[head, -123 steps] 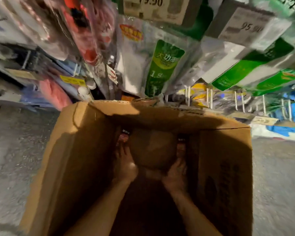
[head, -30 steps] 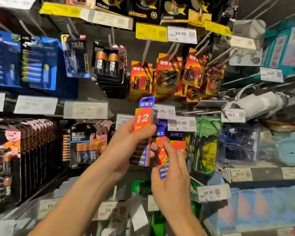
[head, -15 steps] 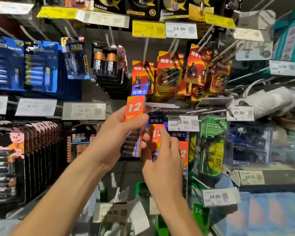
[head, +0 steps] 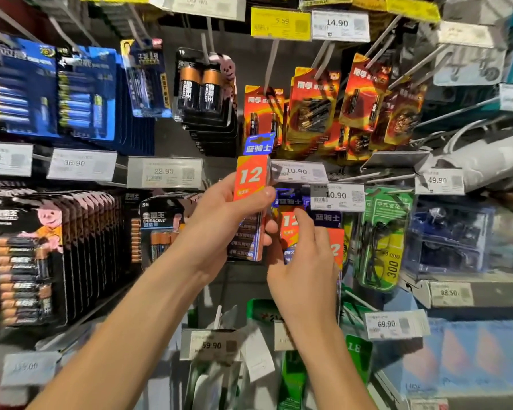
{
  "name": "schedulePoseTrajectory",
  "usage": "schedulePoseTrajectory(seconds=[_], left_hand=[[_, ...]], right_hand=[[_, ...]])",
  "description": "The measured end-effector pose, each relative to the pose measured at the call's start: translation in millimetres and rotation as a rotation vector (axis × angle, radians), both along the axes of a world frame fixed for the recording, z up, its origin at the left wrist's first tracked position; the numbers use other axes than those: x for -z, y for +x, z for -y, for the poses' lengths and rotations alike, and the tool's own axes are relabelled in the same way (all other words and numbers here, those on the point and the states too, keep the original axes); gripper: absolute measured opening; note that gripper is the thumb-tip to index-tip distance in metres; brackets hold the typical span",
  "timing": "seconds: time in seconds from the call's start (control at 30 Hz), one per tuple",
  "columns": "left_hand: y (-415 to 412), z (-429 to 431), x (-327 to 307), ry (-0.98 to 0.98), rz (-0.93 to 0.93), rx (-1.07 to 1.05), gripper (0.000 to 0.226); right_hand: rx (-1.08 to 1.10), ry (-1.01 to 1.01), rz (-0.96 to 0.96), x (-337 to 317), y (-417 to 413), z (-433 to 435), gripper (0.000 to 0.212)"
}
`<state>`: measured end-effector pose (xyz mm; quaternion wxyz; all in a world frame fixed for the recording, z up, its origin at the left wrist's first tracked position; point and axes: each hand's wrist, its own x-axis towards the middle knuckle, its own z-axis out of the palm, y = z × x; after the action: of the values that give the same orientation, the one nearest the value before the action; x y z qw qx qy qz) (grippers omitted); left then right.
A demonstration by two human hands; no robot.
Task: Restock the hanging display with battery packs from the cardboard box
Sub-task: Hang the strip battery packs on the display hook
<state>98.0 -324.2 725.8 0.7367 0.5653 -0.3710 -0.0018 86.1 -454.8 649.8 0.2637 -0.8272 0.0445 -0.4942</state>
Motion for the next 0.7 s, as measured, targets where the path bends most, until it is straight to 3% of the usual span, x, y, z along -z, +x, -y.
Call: schedulePoseTrajectory(seconds=[0.47, 0.7], left_hand=[[-11, -1, 39, -0.001, -0.043, -0.082, 0.024], [-14, 6, 62, 0.013, -0.054, -0.22, 0.024]], right_hand=[[-0.014, -0.013, -0.121, 29, -3, -18, 0.094], [-0.069, 0.007, -0.178, 50, -36, -20, 0.084]])
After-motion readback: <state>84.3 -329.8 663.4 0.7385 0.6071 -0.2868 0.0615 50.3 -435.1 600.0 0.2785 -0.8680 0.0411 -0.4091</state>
